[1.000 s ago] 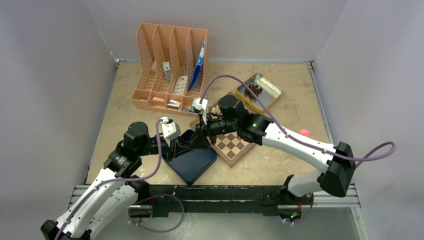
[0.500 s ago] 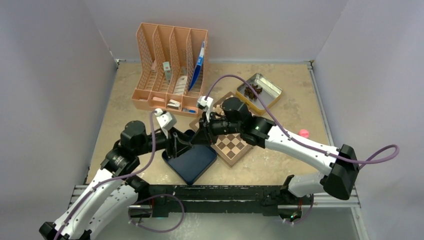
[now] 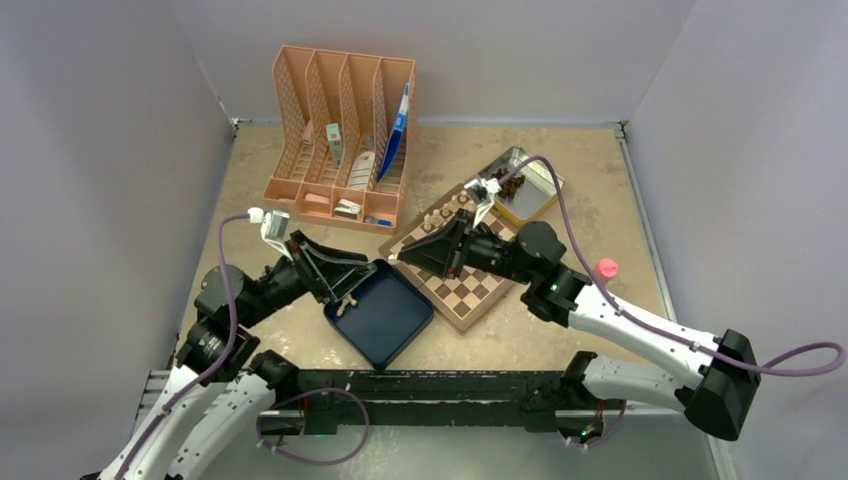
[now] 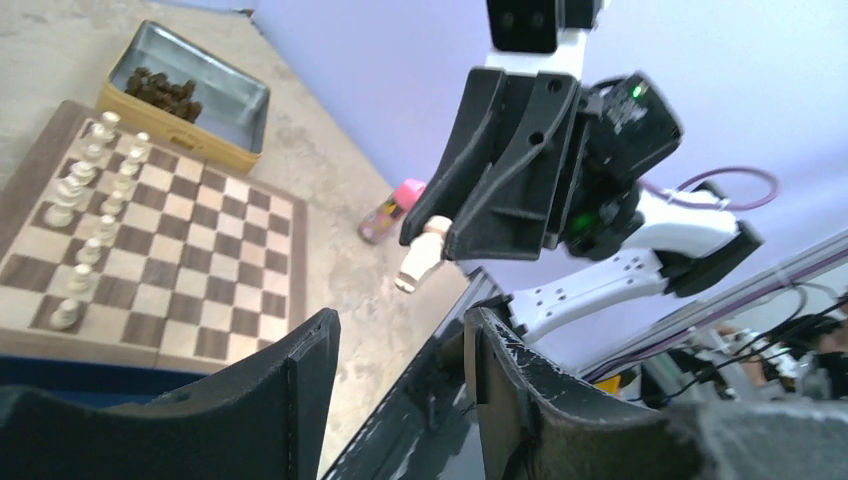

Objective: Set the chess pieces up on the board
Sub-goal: Place the chess piece on the chessboard.

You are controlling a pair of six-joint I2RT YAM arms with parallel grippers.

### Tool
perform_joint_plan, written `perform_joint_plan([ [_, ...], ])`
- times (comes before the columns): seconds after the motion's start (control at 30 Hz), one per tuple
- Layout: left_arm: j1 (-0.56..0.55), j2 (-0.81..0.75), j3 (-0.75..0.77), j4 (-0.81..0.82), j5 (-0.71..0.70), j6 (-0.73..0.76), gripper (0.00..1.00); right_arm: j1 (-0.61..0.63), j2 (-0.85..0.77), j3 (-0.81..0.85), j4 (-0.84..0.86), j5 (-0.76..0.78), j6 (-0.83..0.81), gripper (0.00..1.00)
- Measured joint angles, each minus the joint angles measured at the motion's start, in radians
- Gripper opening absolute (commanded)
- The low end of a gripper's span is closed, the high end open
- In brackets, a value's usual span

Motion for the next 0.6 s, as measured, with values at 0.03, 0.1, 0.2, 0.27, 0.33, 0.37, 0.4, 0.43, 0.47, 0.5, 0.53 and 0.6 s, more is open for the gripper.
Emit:
perform_joint_plan([
  [0.03, 0.0, 0.002, -0.001, 0.018, 0.0, -0.019, 0.48, 0.0, -0.013, -0.019, 0.039, -0.001, 0.028, 0.11],
  [0.1, 0.0, 0.014, -0.002, 0.067, 0.005, -0.057, 0.47, 0.0, -0.033, -0.066, 0.14, -0.006, 0.099, 0.11],
  [0.2, 0.0, 0.059, -0.002, 0.16, 0.035, -0.098, 0.46, 0.0, -0.038, -0.112, 0.254, -0.011, 0.187, 0.11],
  [0.27, 0.0, 0.1, -0.002, 0.214, 0.063, -0.121, 0.45, 0.0, -0.036, -0.127, 0.301, -0.015, 0.23, 0.11],
  [0.33, 0.0, 0.138, -0.005, 0.261, 0.091, -0.142, 0.44, 0.0, -0.036, -0.129, 0.332, -0.017, 0.261, 0.11],
  [0.37, 0.0, 0.156, -0.01, 0.292, 0.107, -0.153, 0.44, 0.0, -0.037, -0.129, 0.347, -0.016, 0.274, 0.11],
  [0.4, 0.0, 0.172, -0.018, 0.322, 0.12, -0.167, 0.43, 0.0, -0.039, -0.13, 0.358, -0.016, 0.285, 0.11],
  [0.43, 0.0, 0.182, -0.021, 0.34, 0.128, -0.174, 0.43, 0.0, -0.04, -0.134, 0.365, -0.016, 0.292, 0.11],
  [0.47, 0.001, 0.194, -0.026, 0.362, 0.137, -0.18, 0.44, 0.0, -0.043, -0.141, 0.374, -0.013, 0.301, 0.11],
  [0.5, 0.001, 0.206, -0.033, 0.392, 0.149, -0.192, 0.43, 0.0, -0.045, -0.149, 0.38, -0.01, 0.311, 0.11],
  [0.53, 0.001, 0.207, -0.035, 0.398, 0.151, -0.192, 0.44, 0.0, -0.047, -0.156, 0.386, -0.006, 0.319, 0.11],
  [0.6, 0.001, 0.215, -0.051, 0.442, 0.163, -0.204, 0.45, 0.0, -0.051, -0.161, 0.387, 0.0, 0.331, 0.11],
])
